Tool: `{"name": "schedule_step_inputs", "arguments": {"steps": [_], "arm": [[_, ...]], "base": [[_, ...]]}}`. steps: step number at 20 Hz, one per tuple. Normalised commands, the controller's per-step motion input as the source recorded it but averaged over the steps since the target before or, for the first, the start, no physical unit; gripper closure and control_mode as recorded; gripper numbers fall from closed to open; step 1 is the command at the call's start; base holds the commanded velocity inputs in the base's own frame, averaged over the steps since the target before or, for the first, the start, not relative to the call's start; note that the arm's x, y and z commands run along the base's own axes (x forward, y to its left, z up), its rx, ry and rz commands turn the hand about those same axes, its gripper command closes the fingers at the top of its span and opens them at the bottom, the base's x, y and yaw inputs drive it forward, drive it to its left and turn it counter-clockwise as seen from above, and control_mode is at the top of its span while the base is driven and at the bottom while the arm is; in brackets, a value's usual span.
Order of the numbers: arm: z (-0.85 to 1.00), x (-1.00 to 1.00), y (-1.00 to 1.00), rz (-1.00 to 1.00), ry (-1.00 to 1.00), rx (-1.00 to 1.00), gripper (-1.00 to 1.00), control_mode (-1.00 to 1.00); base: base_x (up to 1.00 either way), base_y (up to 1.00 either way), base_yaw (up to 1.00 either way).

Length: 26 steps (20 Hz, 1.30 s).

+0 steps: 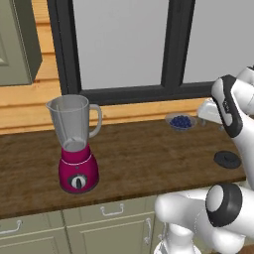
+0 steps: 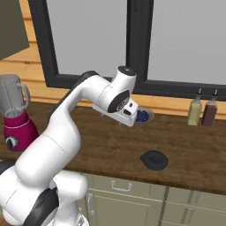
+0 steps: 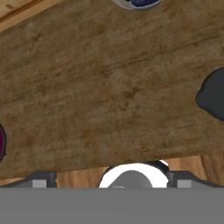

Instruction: Close the lid blender by securely placing the lid on top.

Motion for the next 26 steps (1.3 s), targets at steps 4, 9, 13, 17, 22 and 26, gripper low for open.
{"name": "schedule_step_inputs", "arguments": {"steps": [4,9,13,17,22,26], "arm": [[0.00,0.00,0.00,0.00,0.00,0.00,-1.00,1.00],[-0.80,0.00,-0.62,0.00,0.06,-0.02,-1.00,-1.00],[-1.00,-0.01,-1.00,0.00,0.12,-0.08,-1.00,-1.00],[-0.78,0.00,-0.81,0.00,0.09,-0.07,-1.00,-1.00],[-0.46,0.21,-0.57,0.00,0.06,-0.03,-1.00,-1.00],[-0.28,0.42,-0.50,0.02,0.01,0.00,-1.00,-1.00]], "base": [[0.14,-0.01,0.00],[0.00,0.00,0.00],[0.00,0.00,0.00],[0.00,0.00,0.00],[0.00,0.00,0.00],[0.00,0.00,0.00]]}}
